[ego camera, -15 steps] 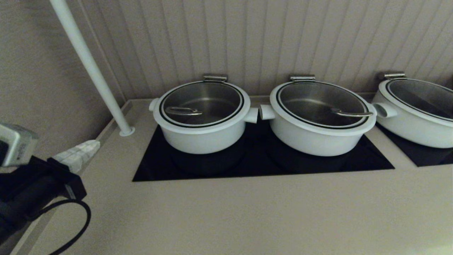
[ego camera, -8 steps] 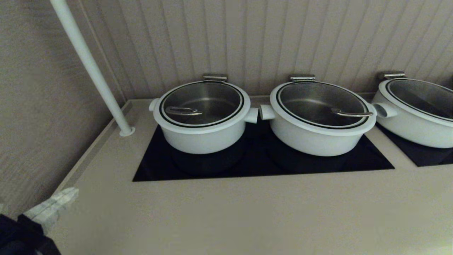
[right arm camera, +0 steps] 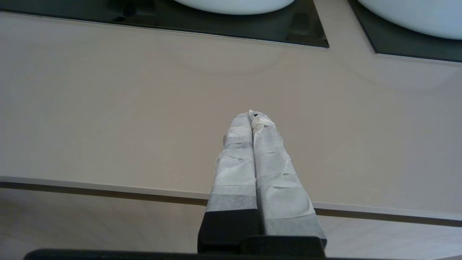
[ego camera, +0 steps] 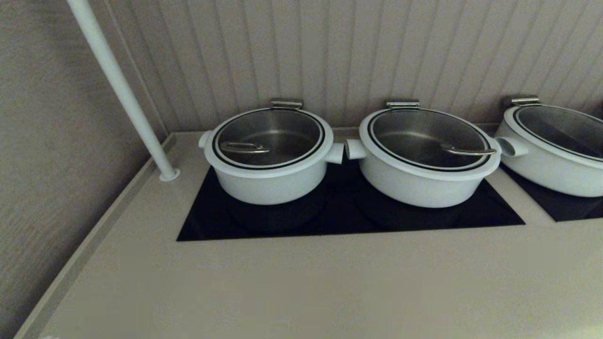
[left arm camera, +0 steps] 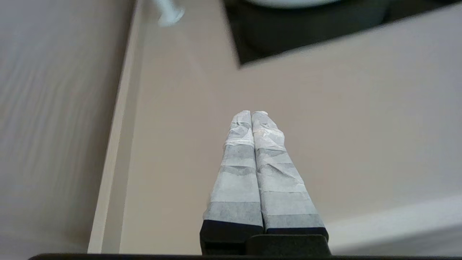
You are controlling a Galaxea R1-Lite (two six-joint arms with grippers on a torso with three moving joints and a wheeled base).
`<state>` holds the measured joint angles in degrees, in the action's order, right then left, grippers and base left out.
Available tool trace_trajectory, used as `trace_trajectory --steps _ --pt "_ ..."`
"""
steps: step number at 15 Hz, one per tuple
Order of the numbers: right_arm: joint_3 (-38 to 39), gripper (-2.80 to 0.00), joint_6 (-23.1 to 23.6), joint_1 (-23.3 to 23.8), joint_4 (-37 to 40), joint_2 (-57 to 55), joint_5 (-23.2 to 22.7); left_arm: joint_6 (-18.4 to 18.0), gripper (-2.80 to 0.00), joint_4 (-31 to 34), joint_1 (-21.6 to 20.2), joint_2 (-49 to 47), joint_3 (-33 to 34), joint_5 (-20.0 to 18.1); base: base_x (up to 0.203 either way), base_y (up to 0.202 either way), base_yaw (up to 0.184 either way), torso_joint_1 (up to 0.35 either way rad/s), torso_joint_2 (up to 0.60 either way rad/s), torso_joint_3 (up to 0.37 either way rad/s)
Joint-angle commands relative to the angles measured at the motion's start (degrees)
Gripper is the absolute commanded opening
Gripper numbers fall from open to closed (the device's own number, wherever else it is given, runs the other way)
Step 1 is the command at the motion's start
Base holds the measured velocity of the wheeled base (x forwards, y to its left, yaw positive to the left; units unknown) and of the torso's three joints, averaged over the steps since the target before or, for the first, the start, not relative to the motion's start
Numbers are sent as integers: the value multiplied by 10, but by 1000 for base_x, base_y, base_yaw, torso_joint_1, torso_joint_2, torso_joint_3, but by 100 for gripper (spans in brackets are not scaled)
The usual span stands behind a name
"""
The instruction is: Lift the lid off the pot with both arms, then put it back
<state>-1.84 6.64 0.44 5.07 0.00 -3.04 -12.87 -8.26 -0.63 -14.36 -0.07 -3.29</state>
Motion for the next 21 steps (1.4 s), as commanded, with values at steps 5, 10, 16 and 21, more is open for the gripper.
trace_trajectory --steps 5,10,16,21 --pt "0 -280 0 0 0 0 0 33 -280 88 0 143 0 15 0 0 0 0 0 0" --pt "0 -280 0 0 0 0 0 35 -280 90 0 143 -1 14 0 0 0 0 0 0" --pt "0 -280 1 0 0 0 0 43 -280 89 0 143 0 15 0 0 0 0 0 0" --pt "0 -280 -1 0 0 0 0 50 -280 89 0 143 1 16 0 0 0 0 0 0"
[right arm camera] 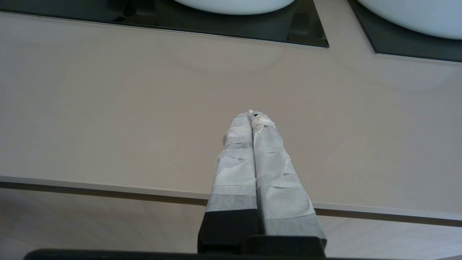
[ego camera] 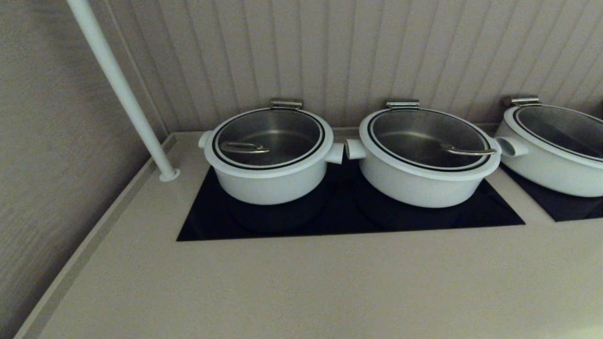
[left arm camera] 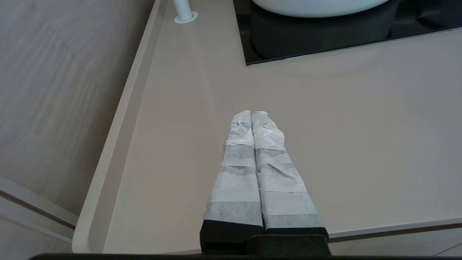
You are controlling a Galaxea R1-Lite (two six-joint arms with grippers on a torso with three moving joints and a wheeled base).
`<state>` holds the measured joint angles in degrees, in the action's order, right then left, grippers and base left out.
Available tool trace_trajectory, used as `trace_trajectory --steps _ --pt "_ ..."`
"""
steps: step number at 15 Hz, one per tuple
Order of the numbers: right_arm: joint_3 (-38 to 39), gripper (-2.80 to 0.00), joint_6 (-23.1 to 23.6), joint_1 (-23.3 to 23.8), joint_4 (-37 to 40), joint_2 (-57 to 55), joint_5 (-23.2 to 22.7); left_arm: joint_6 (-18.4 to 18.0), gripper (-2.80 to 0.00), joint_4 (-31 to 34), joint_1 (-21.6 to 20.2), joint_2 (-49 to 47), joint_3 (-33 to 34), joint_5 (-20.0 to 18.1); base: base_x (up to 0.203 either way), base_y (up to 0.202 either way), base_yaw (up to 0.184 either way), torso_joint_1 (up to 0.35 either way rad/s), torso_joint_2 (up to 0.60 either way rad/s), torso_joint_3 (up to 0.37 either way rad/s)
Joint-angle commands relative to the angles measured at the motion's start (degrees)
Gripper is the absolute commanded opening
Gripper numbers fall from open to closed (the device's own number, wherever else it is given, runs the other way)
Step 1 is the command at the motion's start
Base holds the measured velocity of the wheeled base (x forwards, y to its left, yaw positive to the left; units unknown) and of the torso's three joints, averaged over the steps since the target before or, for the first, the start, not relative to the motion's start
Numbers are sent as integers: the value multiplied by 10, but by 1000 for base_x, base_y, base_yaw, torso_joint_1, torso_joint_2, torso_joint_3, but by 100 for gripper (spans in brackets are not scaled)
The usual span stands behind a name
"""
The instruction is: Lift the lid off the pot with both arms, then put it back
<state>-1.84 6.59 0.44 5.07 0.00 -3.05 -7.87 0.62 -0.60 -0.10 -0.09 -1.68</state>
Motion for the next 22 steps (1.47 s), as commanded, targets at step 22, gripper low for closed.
trace_trajectory --steps 22 --pt "0 -280 -2 0 0 0 2 63 -280 0 0 0 1 5 0 0 0 0 0 0"
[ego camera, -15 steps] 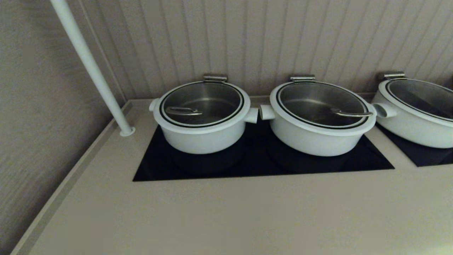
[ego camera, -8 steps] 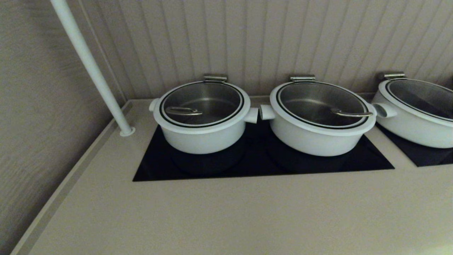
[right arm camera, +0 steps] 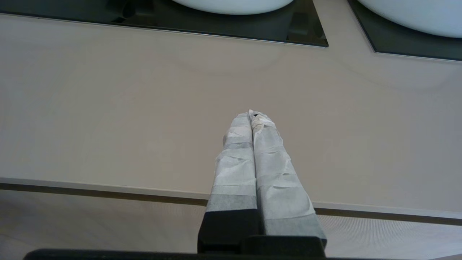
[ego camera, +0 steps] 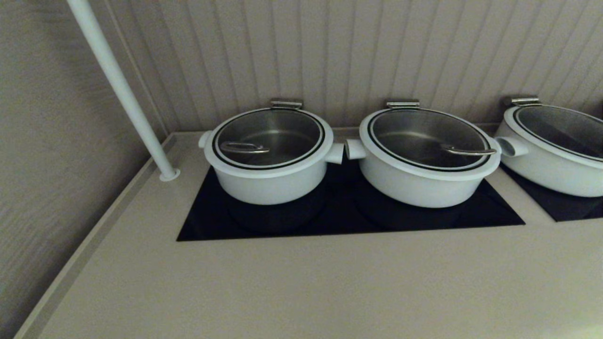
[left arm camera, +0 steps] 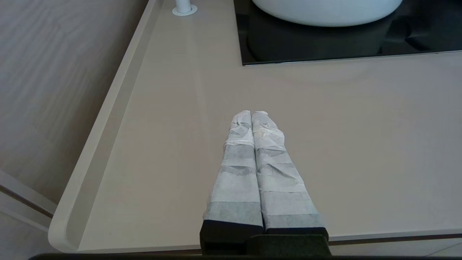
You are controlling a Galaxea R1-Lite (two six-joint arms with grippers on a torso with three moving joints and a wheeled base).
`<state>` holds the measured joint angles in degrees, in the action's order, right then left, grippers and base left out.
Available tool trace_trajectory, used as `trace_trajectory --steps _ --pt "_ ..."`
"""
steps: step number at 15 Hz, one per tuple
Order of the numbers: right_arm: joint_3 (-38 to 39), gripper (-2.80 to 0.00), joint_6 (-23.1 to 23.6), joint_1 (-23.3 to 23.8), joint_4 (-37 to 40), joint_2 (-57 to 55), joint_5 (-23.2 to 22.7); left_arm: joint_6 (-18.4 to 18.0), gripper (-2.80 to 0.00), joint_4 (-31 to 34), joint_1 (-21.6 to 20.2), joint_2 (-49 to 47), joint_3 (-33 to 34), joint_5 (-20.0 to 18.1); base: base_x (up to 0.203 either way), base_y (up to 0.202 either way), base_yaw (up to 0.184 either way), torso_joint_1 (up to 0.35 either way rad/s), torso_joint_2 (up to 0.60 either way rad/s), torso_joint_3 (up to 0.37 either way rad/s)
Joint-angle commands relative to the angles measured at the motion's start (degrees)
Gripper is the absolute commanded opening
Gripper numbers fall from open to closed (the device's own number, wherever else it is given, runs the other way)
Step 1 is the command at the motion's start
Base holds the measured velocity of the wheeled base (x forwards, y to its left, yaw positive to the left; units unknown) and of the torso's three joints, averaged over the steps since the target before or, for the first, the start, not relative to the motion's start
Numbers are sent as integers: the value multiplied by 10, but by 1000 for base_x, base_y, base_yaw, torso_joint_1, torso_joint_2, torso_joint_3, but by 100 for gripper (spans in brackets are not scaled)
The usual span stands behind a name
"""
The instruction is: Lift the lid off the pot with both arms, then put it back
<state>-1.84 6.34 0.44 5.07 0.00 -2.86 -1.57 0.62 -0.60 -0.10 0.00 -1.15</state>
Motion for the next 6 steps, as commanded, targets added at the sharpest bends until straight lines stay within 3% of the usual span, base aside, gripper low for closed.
trace_trajectory --steps 1,6 --pt "0 -280 2 0 0 0 1 0 -280 0 0 1 0 0 0 0 0 0 0 0" --pt "0 -280 -1 1 0 0 0 0 -280 0 0 0 0 0 0 0 0 0 0 0"
